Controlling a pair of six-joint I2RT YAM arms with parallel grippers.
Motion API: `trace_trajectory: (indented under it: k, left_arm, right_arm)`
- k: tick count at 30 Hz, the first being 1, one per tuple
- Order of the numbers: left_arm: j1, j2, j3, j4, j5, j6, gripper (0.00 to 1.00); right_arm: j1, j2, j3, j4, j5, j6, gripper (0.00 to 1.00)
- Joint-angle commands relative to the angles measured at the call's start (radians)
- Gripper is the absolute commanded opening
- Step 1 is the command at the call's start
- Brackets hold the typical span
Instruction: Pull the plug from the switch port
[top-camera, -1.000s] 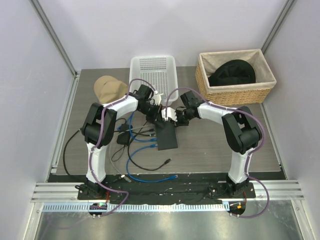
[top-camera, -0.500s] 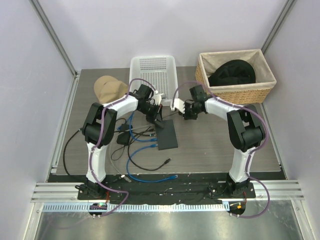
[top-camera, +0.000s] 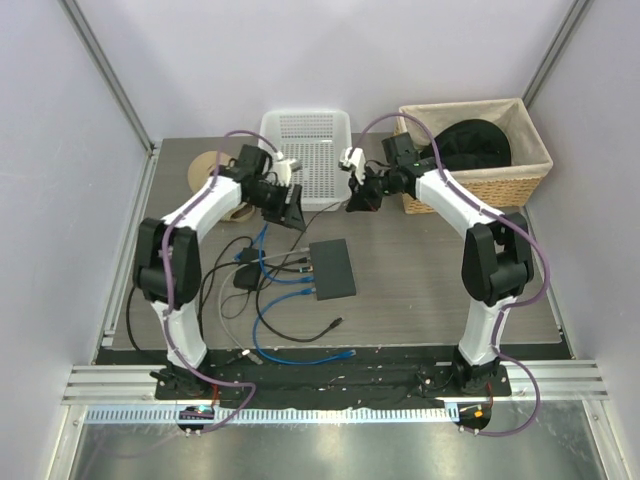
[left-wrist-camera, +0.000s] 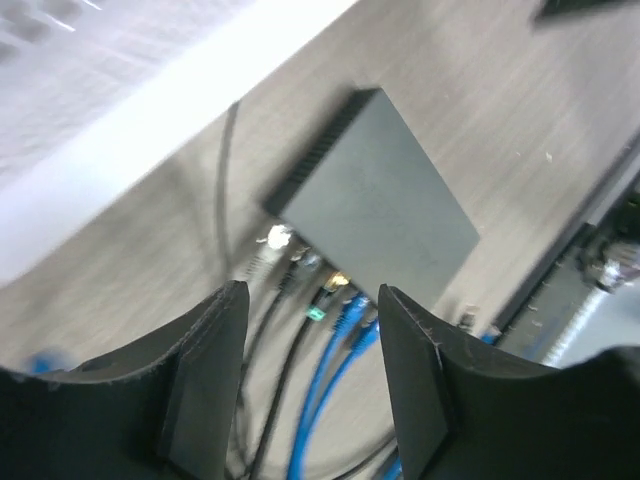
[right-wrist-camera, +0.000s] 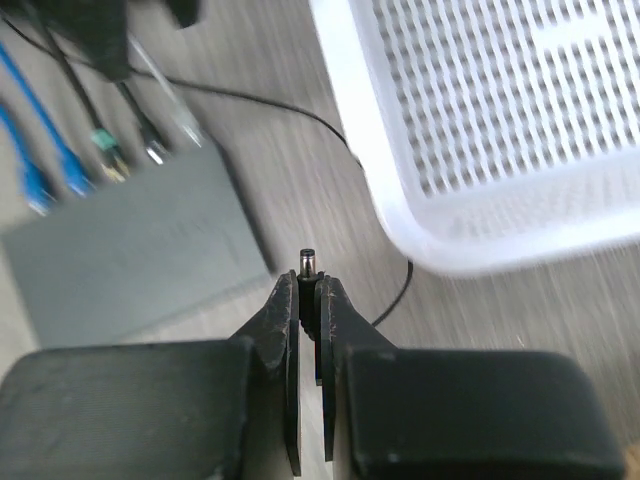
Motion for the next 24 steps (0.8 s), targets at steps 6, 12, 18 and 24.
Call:
trace_trajectory:
  k: [6,12,18,24]
  left_arm:
    - [0.028,-0.182,-0.126,0.169,0.006,0.065,0.63]
    - [0.011,-0.185,-0.184,0.364,-0.011,0.046,0.67]
    - [0.012,-0.176,-0.184,0.483,0.067,-0.030,0.67]
    - [0.011,-0.257,-0.279,0.571,0.017,0.009,0.67]
  right_arm:
    - [0.089,0.025,0.157,0.065,-0.255,0.343,0.04]
    - [0.106,0.056,0.196,0.322,-0.376,0.744,0.04]
    - [0.105,0.065,0.166,0.546,-0.397,1.053,0.04]
    - [0.067,0.096,0.117,0.746,-0.368,1.282,0.01]
